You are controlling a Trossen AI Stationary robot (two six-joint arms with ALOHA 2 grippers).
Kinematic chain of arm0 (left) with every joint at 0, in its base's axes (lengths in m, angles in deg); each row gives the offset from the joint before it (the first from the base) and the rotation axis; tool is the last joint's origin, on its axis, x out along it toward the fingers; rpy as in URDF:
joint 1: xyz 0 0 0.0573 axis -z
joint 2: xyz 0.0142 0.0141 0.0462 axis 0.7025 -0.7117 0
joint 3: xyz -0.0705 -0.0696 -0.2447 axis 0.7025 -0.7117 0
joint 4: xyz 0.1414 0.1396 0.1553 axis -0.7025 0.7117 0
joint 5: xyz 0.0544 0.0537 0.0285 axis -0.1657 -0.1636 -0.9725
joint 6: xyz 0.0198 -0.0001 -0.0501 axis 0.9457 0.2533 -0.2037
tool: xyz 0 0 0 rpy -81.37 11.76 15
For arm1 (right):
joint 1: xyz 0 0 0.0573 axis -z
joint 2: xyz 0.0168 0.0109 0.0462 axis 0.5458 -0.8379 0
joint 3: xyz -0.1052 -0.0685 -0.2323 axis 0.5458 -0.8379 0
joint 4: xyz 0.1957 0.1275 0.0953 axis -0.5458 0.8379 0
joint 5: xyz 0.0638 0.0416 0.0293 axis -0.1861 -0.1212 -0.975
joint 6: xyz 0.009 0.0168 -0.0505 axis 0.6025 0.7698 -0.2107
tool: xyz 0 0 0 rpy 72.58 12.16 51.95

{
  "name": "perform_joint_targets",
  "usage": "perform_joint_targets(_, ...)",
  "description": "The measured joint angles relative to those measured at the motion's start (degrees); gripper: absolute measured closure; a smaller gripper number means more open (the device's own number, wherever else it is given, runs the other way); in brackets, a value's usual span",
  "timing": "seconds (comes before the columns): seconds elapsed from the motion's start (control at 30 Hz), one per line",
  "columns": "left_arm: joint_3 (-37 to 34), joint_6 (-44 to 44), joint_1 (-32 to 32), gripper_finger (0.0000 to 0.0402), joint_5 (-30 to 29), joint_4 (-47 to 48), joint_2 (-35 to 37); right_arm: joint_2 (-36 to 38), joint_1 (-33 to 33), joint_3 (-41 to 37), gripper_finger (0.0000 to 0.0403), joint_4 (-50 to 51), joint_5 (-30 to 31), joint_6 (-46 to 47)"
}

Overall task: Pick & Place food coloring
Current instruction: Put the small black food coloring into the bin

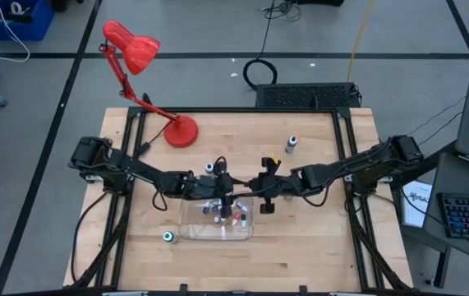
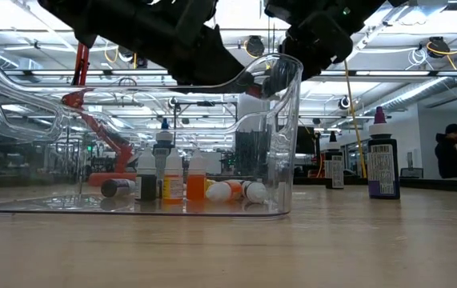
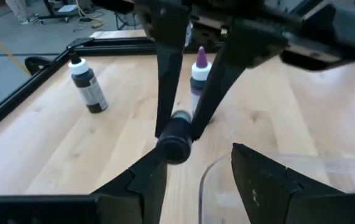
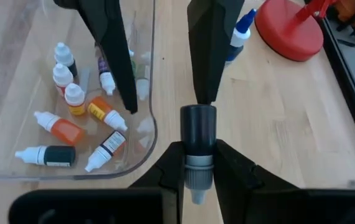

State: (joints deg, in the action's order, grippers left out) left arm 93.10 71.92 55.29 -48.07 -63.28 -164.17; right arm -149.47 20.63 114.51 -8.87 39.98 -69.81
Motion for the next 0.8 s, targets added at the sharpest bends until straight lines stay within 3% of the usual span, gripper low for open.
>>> perform_joint_targets(0.27, 0.0, 0.1, -0.2, 0.0220, -3.8, 1.0, 0.3, 0.2, -1.2, 0.3, 0.0355, -2.8, -0.8, 0.0)
perform_joint_targets(0.8, -0.1, 0.3, -0.4, 0.0220, 0.2, -1.2, 0.3, 0.2, -1.6, 0.2, 0.0355, -2.6, -0.7, 0.0)
